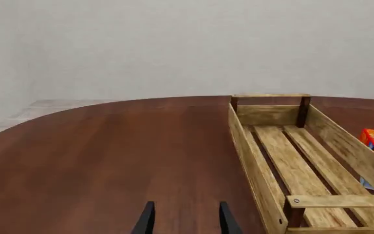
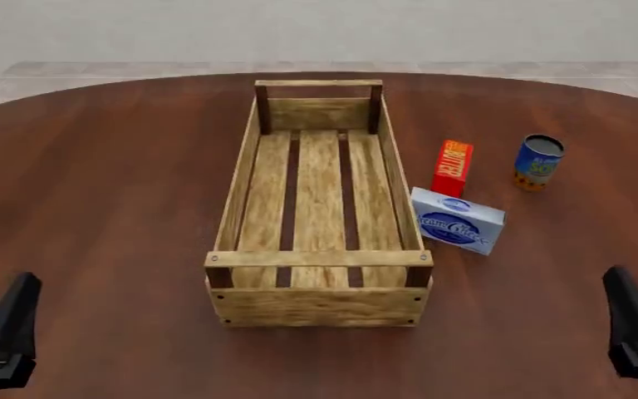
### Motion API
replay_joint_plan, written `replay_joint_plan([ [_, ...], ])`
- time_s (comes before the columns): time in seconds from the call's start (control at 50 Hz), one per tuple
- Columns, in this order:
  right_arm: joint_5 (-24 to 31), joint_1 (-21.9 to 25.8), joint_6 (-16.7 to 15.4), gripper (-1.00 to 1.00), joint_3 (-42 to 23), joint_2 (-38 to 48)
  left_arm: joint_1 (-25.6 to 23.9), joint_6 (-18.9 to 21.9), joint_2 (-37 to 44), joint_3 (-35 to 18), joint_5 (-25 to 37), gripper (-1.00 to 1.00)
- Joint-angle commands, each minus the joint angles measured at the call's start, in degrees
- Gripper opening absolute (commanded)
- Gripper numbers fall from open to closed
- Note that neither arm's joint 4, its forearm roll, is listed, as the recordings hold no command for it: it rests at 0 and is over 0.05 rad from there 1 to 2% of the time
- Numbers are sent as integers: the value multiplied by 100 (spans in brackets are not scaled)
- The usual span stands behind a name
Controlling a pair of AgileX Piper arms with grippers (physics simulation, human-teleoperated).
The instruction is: Pick up the cream cheese and put it in the tray.
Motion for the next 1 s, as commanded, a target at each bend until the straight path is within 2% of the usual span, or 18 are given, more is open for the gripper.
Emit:
replay_joint_plan([
  [0.02, -321, 274, 20, 100, 255, -261, 0, 5, 34, -16, -7, 100],
  [0.22, -79, 295, 13, 100, -65, -269, -1, -2, 31, -16, -7, 100],
  [0.36, 82, 327, 27, 100, -551, -21, 0, -1, 29, -17, -7, 100],
  [0.54, 306, 447, -20, 100, -1429, 644, -1, 2, 33, -16, -7, 100],
  [0.74, 452, 655, -167, 100, -2078, 1307, -9, 3, 51, -17, -26, 100],
  [0.84, 448, 689, -195, 100, -2284, 1577, -10, 2, 40, -27, -7, 100],
  [0.94, 316, 818, -368, 100, -2353, 2025, -10, 0, 43, -24, -14, 100],
  [1.0, 289, 879, -341, 100, -2412, 2201, -10, 0, 41, -24, -12, 100],
])
